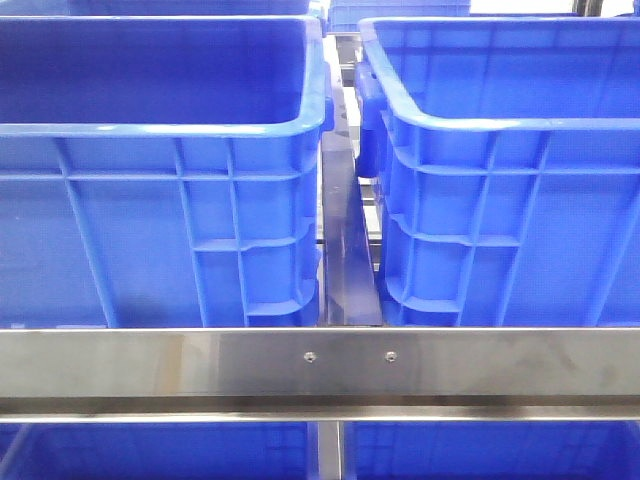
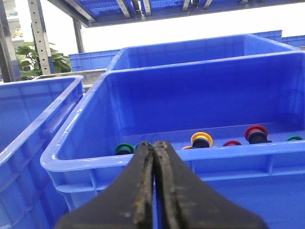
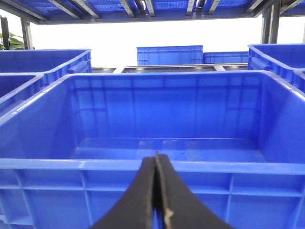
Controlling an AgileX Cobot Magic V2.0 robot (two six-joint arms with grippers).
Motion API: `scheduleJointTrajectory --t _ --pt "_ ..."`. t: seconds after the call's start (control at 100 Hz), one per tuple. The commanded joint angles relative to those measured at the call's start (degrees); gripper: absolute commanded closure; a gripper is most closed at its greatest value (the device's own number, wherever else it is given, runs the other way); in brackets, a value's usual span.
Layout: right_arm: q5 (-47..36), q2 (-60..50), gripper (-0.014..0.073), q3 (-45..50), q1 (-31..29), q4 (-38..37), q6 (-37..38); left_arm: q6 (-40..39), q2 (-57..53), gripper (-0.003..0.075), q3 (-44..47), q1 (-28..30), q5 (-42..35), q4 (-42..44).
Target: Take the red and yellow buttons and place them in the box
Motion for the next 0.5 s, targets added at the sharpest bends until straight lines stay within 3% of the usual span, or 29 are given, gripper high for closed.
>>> scheduleJointTrajectory --t 0.0,0.36,0.49 --pt "-4.94 -1.49 0.0662 -1.09 -0.03 -0.09 -0.07 -0.40 -1.98 0.0739 2.84 -0.20 -5.10 -0.49" --pt "-4.94 -1.49 0.0662 -1.09 -0.03 -0.09 -0.07 -0.40 -1.98 0.0739 1.88 -0.20 -4.80 -1.34" --pt "-4.94 -1.49 0.0662 -1.09 -0.03 -0.09 -0.07 -0.40 -1.37 0.0739 -2.28 -0.20 0.64 -1.98"
